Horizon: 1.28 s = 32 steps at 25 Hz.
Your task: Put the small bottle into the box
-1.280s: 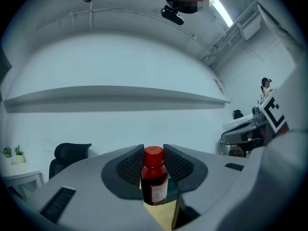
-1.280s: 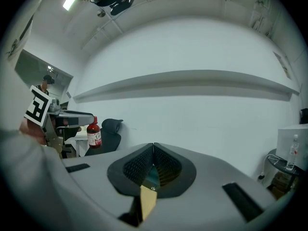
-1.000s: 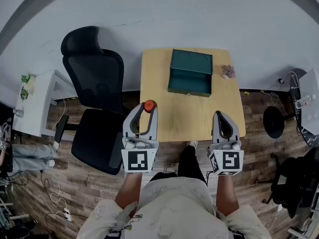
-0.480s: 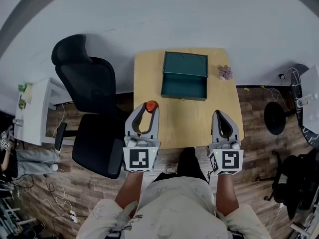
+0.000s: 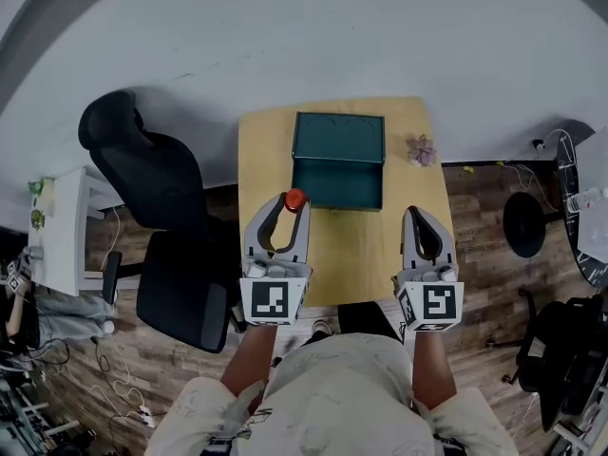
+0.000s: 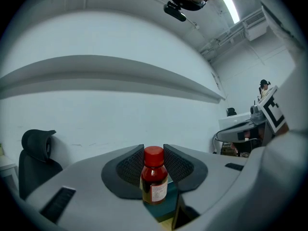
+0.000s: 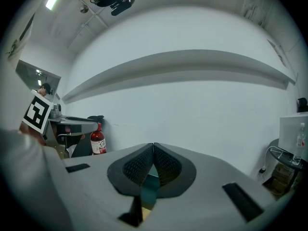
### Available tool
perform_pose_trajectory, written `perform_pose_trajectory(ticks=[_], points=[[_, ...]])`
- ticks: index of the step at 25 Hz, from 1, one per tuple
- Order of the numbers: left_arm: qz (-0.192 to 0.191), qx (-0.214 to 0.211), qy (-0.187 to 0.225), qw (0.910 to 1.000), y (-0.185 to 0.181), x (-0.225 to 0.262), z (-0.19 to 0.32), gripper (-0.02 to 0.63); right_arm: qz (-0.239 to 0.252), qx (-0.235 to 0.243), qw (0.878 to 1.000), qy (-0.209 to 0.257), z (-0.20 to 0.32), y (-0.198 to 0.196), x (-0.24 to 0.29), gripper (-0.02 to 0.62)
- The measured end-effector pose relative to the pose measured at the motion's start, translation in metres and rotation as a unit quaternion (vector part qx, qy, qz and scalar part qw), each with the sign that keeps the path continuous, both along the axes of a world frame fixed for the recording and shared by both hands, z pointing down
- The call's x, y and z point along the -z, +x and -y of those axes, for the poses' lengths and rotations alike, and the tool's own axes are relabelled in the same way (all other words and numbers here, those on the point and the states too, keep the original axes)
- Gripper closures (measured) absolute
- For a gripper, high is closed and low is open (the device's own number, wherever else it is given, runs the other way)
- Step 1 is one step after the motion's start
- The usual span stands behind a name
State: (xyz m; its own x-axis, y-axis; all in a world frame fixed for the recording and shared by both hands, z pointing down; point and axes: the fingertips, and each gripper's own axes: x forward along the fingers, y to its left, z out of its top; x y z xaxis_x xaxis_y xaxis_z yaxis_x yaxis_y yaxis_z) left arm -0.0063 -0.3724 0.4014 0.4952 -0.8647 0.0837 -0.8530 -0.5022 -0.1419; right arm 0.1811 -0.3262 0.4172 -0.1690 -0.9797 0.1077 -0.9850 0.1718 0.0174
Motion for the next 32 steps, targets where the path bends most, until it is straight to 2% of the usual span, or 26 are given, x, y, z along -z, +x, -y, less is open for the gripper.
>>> perform_pose_trajectory(ticks=[9, 21, 27, 32], points=[[0.008, -0.014, -0.012, 0.9998, 0.034, -0.010, 0.037, 0.479, 0.010, -0.001, 1.000, -0.006, 0.043, 0.024, -0.010, 0.580], [0.022, -0.029, -0.032, 0.9988, 0.052, -0.048, 0.053, 0.479, 0.024, -0.010, 0.999, -0.028, 0.052, 0.034, -0.034, 0.580], [0.031, -0.029, -0.067, 0.9969, 0.063, -0.086, 0.061, 0.479, 0.028, -0.017, 0.998, -0.049, 0.052, 0.050, -0.055, 0.580], [0.027, -0.023, -0.112, 0.9930, 0.068, -0.127, 0.066, 0.479, 0.034, -0.017, 0.998, -0.053, 0.056, 0.057, -0.070, 0.580]])
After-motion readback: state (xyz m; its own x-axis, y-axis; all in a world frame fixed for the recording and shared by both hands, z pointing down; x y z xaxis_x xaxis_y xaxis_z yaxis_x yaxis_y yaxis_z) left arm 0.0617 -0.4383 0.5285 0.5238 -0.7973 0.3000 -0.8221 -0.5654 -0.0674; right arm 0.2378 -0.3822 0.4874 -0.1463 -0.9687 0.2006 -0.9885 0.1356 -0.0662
